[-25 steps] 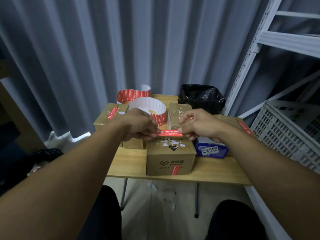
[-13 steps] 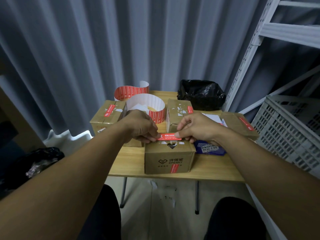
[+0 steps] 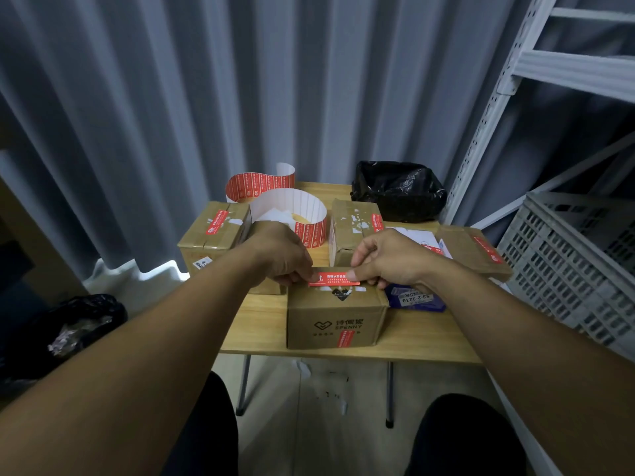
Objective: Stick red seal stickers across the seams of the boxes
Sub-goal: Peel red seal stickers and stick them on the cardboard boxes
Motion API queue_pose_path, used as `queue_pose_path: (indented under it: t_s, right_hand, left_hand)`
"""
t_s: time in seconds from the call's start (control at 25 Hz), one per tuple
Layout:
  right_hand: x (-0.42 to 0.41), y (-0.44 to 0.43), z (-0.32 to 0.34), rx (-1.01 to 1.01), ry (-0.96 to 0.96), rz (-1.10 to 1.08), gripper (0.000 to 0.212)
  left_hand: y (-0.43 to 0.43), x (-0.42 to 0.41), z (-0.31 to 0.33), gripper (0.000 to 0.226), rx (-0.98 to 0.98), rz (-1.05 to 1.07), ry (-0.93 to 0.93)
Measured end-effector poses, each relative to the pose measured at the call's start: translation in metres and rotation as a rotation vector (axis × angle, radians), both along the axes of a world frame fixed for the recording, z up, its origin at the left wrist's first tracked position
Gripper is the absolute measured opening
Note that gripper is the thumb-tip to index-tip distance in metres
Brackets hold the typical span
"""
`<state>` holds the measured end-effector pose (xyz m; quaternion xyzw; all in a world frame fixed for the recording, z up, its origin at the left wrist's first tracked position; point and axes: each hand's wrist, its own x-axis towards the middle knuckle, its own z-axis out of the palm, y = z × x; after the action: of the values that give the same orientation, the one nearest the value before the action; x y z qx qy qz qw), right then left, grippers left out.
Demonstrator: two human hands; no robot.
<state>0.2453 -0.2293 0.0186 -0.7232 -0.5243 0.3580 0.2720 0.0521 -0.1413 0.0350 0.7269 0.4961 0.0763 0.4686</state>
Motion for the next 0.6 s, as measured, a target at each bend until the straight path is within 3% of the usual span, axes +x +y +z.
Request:
queue_pose_path:
  t_s: [0.6]
  right_hand:
    - [-0.0024, -0.0004, -0.0029, 0.005, -0.05, 0.011, 0.022]
  left_hand:
    - [0.0002, 0.0018, -0.0085, 0.018, 0.051, -0.023, 0.029]
